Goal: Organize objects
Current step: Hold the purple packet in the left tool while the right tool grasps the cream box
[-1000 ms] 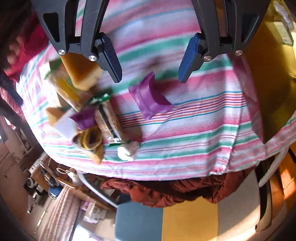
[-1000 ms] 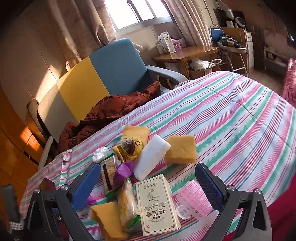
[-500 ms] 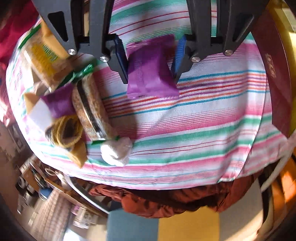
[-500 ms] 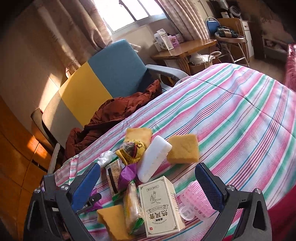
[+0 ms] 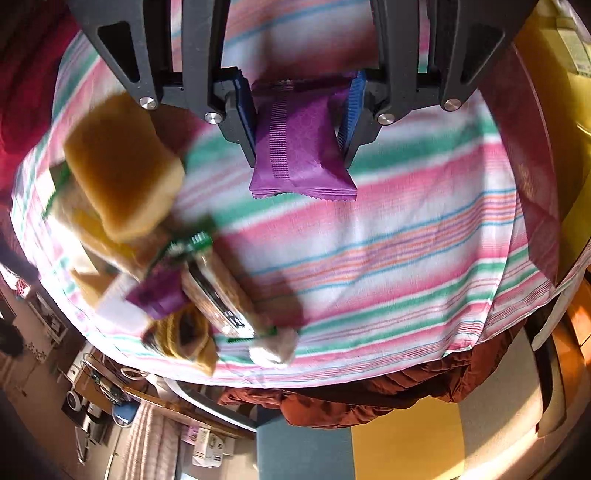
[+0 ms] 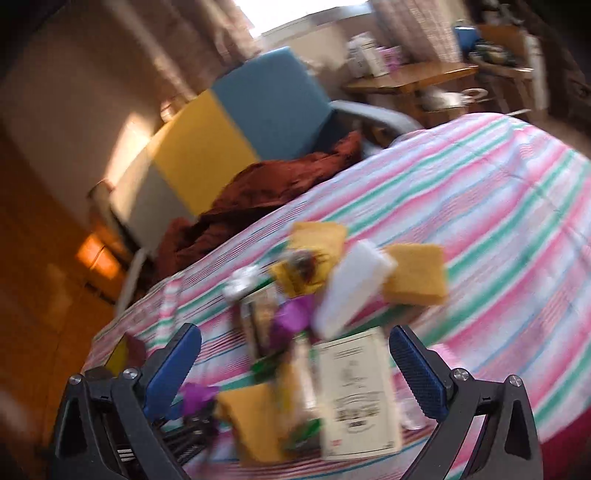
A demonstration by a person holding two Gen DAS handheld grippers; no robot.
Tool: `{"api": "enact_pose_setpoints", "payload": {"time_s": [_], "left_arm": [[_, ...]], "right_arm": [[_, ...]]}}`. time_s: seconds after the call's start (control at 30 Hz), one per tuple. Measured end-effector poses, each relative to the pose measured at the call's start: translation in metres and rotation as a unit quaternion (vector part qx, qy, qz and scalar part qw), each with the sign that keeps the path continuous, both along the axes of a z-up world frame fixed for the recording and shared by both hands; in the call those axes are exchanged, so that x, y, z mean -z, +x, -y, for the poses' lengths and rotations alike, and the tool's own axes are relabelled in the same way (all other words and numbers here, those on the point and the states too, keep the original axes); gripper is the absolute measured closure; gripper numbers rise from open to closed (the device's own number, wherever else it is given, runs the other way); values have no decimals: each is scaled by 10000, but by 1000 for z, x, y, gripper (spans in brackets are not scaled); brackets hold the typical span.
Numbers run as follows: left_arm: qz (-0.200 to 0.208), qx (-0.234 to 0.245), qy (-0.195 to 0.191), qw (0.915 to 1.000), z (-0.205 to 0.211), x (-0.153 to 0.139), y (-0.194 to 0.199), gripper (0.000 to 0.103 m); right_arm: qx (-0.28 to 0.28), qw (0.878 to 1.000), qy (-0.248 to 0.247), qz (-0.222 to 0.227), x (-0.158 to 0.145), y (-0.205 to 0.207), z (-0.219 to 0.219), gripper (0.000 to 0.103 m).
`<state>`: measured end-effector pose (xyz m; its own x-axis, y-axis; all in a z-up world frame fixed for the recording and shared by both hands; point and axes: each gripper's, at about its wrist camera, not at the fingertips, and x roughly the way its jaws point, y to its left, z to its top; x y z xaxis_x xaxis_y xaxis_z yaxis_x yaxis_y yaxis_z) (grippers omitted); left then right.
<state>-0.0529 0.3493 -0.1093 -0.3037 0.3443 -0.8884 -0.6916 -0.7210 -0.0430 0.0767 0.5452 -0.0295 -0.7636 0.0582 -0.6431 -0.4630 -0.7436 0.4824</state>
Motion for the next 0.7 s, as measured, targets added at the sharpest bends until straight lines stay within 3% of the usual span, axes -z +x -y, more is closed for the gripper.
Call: {"api": "enact_pose_setpoints", "payload": {"time_s": [0.13, 0.23, 0.43, 0.53, 0.6, 0.7], "left_arm": [[-21, 116, 9, 9999, 14, -1, 18, 63], [23, 201, 65, 9998, 27, -2, 30, 63], [5, 427, 128, 9990, 47, -5, 53, 63], [74, 438, 195, 9988, 55, -6, 59, 64], [112, 456, 232, 9986, 61, -6, 62, 64], [124, 467, 249, 9985, 69, -6, 67, 64]], "right_arm": [[-605, 9956, 653, 304, 0, -17, 34, 1], [-692, 9919, 883, 593, 7, -23, 42, 2], [-818, 9915, 577, 835, 21, -28, 38, 2], [-1742, 9826, -277, 580, 28, -35, 51, 4], [-2072, 9770, -160, 476, 24, -37, 68, 4], [-2375, 9702, -413, 246, 22, -37, 73, 4]]}}
